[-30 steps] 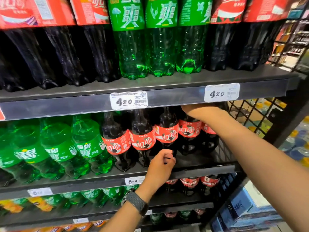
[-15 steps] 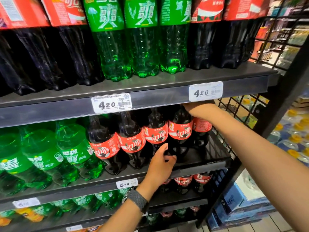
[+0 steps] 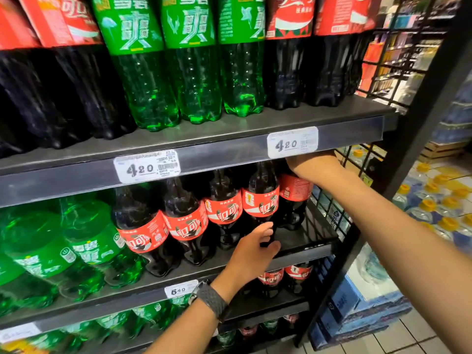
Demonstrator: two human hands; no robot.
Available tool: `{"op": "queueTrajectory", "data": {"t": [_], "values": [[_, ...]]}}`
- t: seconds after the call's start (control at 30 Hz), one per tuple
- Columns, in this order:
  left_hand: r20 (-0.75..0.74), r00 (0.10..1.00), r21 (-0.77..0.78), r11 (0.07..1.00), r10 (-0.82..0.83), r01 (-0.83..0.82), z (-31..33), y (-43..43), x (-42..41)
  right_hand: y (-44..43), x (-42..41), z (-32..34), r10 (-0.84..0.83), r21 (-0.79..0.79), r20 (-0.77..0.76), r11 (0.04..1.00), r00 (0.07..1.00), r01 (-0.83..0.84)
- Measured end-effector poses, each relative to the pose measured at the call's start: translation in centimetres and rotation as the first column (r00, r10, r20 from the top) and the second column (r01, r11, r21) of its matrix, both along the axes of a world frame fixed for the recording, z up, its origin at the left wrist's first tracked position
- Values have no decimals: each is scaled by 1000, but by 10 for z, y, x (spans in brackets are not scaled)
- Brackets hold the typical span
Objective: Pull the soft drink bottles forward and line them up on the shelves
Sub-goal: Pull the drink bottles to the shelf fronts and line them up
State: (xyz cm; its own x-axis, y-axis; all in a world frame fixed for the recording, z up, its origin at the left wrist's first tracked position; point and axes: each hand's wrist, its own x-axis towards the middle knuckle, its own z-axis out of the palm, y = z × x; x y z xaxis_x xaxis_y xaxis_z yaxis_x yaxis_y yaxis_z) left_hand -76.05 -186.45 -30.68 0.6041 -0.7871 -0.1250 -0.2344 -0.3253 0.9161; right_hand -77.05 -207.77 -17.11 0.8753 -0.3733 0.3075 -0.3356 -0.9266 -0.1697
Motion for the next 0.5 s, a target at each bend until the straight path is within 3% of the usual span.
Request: {"op": "queueTrajectory", "data": {"t": [0.13,0.2,0.27,0.37,0.5], "values": [[9,1000,3,1000,20,-20,1,-5,5,-2,-14,3,-101,158,119,984,988,82],[11,1000,8,1000,29,-29,1,-5,6,-18,-21,-10,-232,313,13,925,973,216],[4,1000,5,1000,31,-31,0,-4,5,-19,-23,-16,-290,364,-127,876,949,316],[-2,1000,-3,1000,31,-31,0,-7,4,-12,-7,-16,-154,362,126,927,980,100],[8,1000,12,1000,-13,13,1,-12,5,-7,-1,-23,-69,364,209,931,975,-12]]}}
